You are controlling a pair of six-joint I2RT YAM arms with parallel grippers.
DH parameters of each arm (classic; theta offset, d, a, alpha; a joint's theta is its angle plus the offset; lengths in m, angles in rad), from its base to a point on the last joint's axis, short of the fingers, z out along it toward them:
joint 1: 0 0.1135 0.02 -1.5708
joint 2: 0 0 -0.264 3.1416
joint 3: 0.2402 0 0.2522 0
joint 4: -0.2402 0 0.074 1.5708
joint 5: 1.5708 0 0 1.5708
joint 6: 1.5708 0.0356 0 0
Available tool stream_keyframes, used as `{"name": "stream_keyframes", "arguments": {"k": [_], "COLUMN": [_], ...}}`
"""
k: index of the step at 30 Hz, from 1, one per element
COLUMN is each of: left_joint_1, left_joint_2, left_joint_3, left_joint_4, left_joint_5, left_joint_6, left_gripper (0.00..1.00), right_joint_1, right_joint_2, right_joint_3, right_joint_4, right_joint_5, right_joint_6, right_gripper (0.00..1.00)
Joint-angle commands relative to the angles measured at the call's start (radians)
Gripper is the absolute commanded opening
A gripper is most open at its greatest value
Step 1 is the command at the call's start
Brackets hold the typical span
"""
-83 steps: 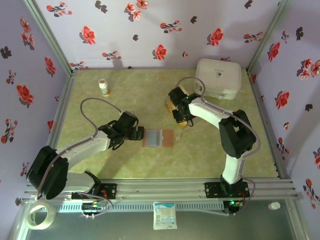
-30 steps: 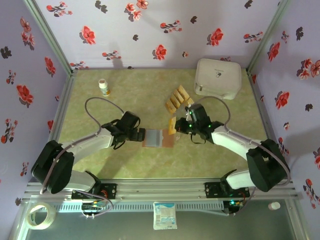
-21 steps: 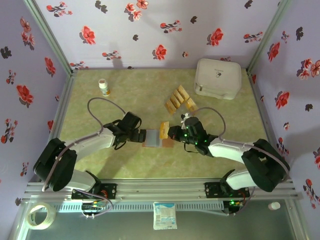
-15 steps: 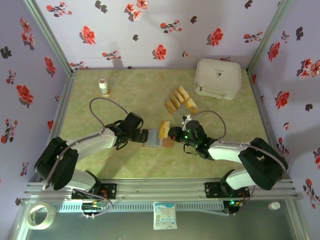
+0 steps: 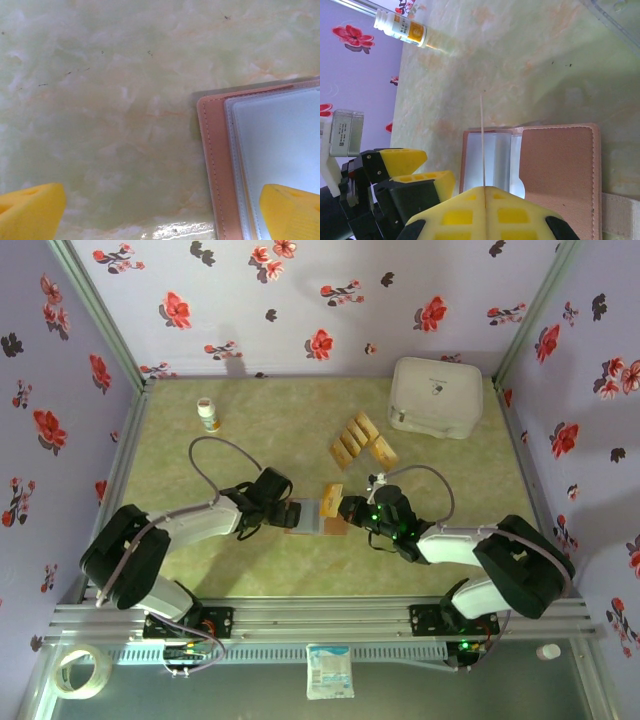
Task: Put the credit cards into the card holder
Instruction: Insert the credit card into the card slot.
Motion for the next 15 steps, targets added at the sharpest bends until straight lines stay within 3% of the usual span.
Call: {"name": "stream_keyframes", "arguments": {"k": [1,15], "left_joint_1": [-0.009,-0.012], "left_joint_2": [0.018,0.033], "left_joint_3": [-0.009,-0.032], "left_joint_4": [0.019,0.012], "left_joint_5": [-0.002,-0.032], "left_joint_6": [0.01,-0.006], "left_gripper": [1.0,1.0], "right_joint_1": [0.006,0.006], "right_joint_2": [0.026,0.124], "right_joint_3": [-0.01,-0.012], "right_joint_4": [0.04,0.147], "right_joint_5": [0.017,-0.022], "right_joint_6": [0.005,0.027], "right_gripper": [0.0,0.0]}}
